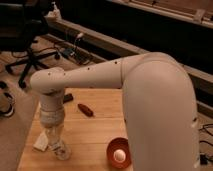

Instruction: Knock the bottle over

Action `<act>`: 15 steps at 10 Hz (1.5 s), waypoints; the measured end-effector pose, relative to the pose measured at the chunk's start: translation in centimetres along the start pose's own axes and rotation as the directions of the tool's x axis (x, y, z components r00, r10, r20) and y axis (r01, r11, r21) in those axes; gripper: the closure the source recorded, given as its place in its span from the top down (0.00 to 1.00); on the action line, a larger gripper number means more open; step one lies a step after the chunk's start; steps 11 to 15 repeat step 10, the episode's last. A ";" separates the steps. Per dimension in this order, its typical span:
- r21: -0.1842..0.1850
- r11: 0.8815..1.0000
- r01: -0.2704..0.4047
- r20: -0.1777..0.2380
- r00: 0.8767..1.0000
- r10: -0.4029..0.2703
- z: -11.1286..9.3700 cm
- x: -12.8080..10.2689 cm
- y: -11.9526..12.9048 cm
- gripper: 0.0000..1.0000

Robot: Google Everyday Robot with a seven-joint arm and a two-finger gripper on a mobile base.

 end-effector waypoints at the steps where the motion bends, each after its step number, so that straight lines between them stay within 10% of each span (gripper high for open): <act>1: -0.034 0.997 -0.066 0.087 0.994 0.069 -1.6 -1.1 -0.9 0.00; 6: -0.091 0.925 -0.370 0.391 0.841 0.375 -7.6 0.6 -9.8 0.20; 15: -0.091 0.923 -0.373 0.395 0.838 0.377 -7.6 0.7 -9.9 0.20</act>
